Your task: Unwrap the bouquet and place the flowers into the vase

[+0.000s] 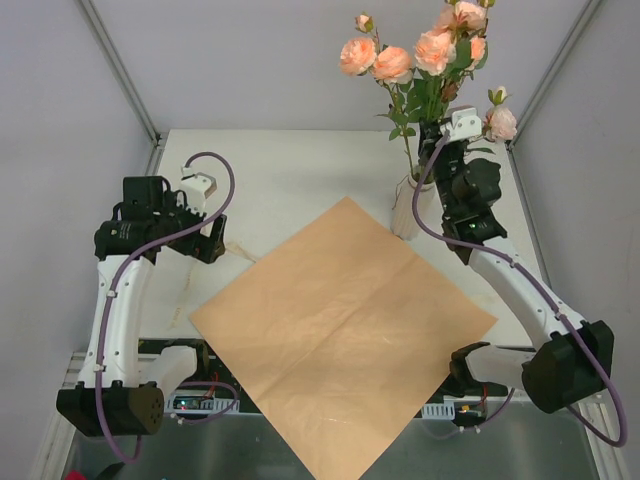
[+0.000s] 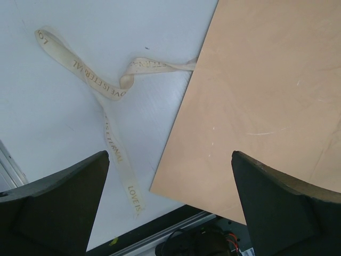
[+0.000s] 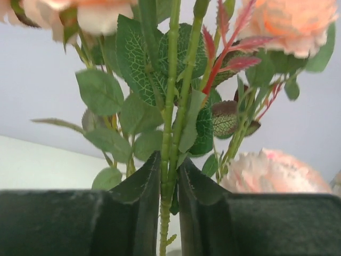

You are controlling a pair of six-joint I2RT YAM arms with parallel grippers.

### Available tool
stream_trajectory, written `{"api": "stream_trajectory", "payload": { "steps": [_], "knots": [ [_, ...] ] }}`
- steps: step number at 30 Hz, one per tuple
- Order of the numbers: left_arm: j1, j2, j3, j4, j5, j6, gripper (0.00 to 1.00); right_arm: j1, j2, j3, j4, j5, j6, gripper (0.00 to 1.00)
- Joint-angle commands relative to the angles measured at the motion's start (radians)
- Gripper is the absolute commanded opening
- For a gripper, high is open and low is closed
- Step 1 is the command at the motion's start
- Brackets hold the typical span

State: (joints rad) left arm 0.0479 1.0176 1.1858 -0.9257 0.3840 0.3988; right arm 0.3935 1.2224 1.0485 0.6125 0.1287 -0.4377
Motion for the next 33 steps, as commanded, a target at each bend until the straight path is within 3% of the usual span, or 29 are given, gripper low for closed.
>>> {"api": "stream_trajectory", "payload": {
  "steps": [1, 4, 6, 7, 9, 13, 19, 21, 27, 33],
  "knots": [
    [0.009, -0.034, 0.003, -0.007, -0.005, -0.026, 0.99, 0.011, -0.090, -0.041, 0.076, 0.080, 0.028, 0.32],
    [0.010, -0.051, 0.005, -0.009, -0.003, -0.021, 0.99, 0.015, -0.158, -0.035, -0.015, 0.123, 0.056, 0.51],
    [0.009, -0.056, 0.006, -0.007, -0.008, -0.020, 0.99, 0.034, -0.194, -0.025, -0.092, 0.132, 0.065, 0.58],
    [0.009, -0.056, 0.006, -0.007, -0.010, -0.017, 0.99, 0.039, -0.227, -0.010, -0.123, 0.131, 0.067, 0.72],
    [0.009, -0.053, 0.005, -0.005, -0.014, -0.012, 0.99, 0.057, -0.248, 0.024, -0.247, 0.141, 0.070, 0.88],
    [0.009, -0.047, 0.014, 0.002, -0.005, -0.021, 0.99, 0.070, -0.287, 0.140, -0.541, 0.126, 0.142, 1.00],
    [0.009, -0.037, 0.035, 0.017, 0.041, -0.052, 0.99, 0.070, -0.247, 0.284, -1.104, 0.120, 0.369, 0.96],
    [0.010, -0.040, 0.029, 0.024, 0.062, -0.070, 0.99, 0.073, -0.244, 0.265, -1.181, 0.127, 0.418, 0.96],
    [0.009, -0.051, -0.018, 0.073, 0.049, -0.103, 0.99, 0.097, -0.340, 0.090, -1.160, 0.060, 0.475, 0.96],
    [0.009, -0.053, -0.057, 0.111, 0.010, -0.115, 0.99, 0.111, -0.296, 0.094, -1.185, 0.066, 0.452, 0.96]
  ]
}}
